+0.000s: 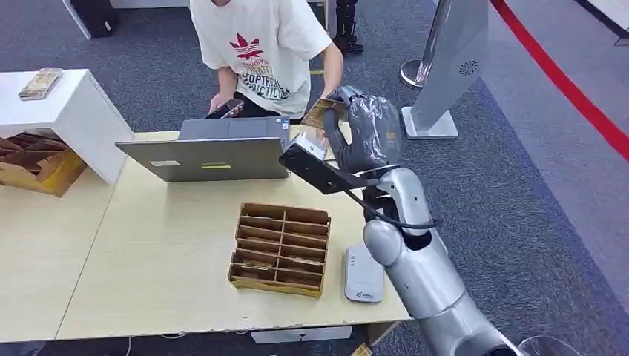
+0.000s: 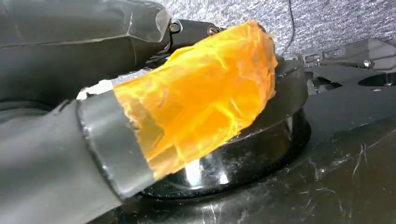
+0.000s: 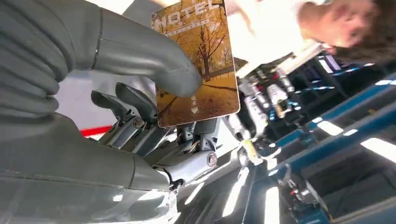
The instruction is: Pass the card to the sensor for recognition and then transmit it.
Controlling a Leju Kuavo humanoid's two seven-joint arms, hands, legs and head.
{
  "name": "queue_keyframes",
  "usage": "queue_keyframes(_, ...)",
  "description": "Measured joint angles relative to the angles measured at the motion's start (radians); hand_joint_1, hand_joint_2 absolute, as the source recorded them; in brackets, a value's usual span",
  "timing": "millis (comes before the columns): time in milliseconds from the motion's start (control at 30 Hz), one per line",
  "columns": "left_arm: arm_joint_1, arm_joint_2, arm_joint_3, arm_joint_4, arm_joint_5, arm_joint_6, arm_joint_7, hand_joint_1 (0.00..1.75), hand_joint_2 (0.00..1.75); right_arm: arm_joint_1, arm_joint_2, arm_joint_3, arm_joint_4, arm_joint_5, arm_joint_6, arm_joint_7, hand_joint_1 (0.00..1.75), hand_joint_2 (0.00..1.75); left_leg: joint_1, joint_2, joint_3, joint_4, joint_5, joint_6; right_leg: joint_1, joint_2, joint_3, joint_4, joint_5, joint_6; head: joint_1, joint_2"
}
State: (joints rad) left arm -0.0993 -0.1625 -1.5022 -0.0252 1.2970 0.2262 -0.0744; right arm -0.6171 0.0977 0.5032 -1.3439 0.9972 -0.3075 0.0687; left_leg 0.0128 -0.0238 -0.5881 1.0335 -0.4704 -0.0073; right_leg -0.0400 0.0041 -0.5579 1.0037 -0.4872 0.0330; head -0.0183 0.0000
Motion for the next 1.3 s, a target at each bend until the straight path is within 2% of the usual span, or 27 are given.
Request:
queue_keyframes(167, -0.005, 0.013, 0.000, -0.016, -0.034, -0.001, 0.014, 0.00, 0.00, -0.076, 0.003, 0.000, 0.128, 0.069, -0.003, 0.042, 1.75, 1.75, 0.000, 0.000, 0.000, 0.000, 0.001, 0.000, 0.000, 0.000, 0.000, 0.000, 0.001, 0.000, 0.000, 0.000)
queue_keyframes(367, -0.008, 0.019, 0.000, -0.028, -0.049, -0.002, 0.024, 0.00, 0.00, -0.122, 0.016, -0.002, 0.244, 0.126, -0.009, 0.056, 1.75, 1.75, 0.000, 0.000, 0.000, 0.000, 0.001, 0.000, 0.000, 0.000, 0.000, 0.000, 0.001, 0.000, 0.000, 0.000)
queue_keyframes(800, -0.010, 0.024, -0.001, -0.035, -0.059, -0.005, 0.029, 0.00, 0.00, -0.157, 0.028, -0.002, 0.331, 0.166, -0.018, 0.076, 1.75, 1.75, 0.000, 0.000, 0.000, 0.000, 0.001, 0.000, 0.000, 0.000, 0.000, 0.000, 0.001, 0.000, 0.000, 0.000)
queue_keyframes(833, -0.010, 0.024, -0.001, -0.035, -0.059, -0.006, 0.030, 0.00, 0.00, -0.160, 0.028, -0.002, 0.336, 0.167, -0.017, 0.077, 1.69, 1.75, 0.000, 0.000, 0.000, 0.000, 0.001, 0.000, 0.000, 0.000, 0.000, 0.000, 0.001, 0.000, 0.000, 0.000)
queue_keyframes(867, -0.010, 0.024, -0.001, -0.035, -0.059, -0.006, 0.030, 0.00, 0.00, -0.162, 0.028, -0.002, 0.339, 0.168, -0.017, 0.077, 0.03, 1.75, 0.000, 0.000, 0.000, 0.000, 0.001, 0.000, 0.000, 0.000, 0.000, 0.000, 0.001, 0.000, 0.000, 0.000)
queue_keyframes(900, -0.010, 0.024, -0.001, -0.035, -0.059, -0.006, 0.030, 0.00, 0.00, -0.164, 0.029, -0.002, 0.344, 0.169, -0.016, 0.077, 0.00, 0.00, 0.000, 0.000, 0.000, 0.000, 0.001, 0.000, 0.000, 0.000, 0.000, 0.000, 0.001, 0.000, 0.000, 0.000)
queue_keyframes(1133, -0.011, 0.024, -0.001, -0.035, -0.050, -0.010, 0.037, 0.00, 0.00, -0.172, 0.048, -0.001, 0.392, 0.131, 0.077, 0.058, 0.00, 0.00, 0.000, 0.000, 0.000, 0.000, 0.000, -0.001, 0.000, 0.000, 0.000, 0.000, 0.001, 0.000, 0.000, 0.000)
queue_keyframes(1300, -0.011, 0.024, -0.001, -0.035, -0.040, -0.012, 0.039, 0.00, 0.00, -0.173, 0.059, 0.004, 0.412, 0.103, 0.087, 0.045, 0.00, 0.00, 0.000, 0.000, 0.000, 0.000, 0.001, -0.001, 0.000, 0.000, 0.000, 0.000, 0.001, 0.000, 0.000, 0.000)
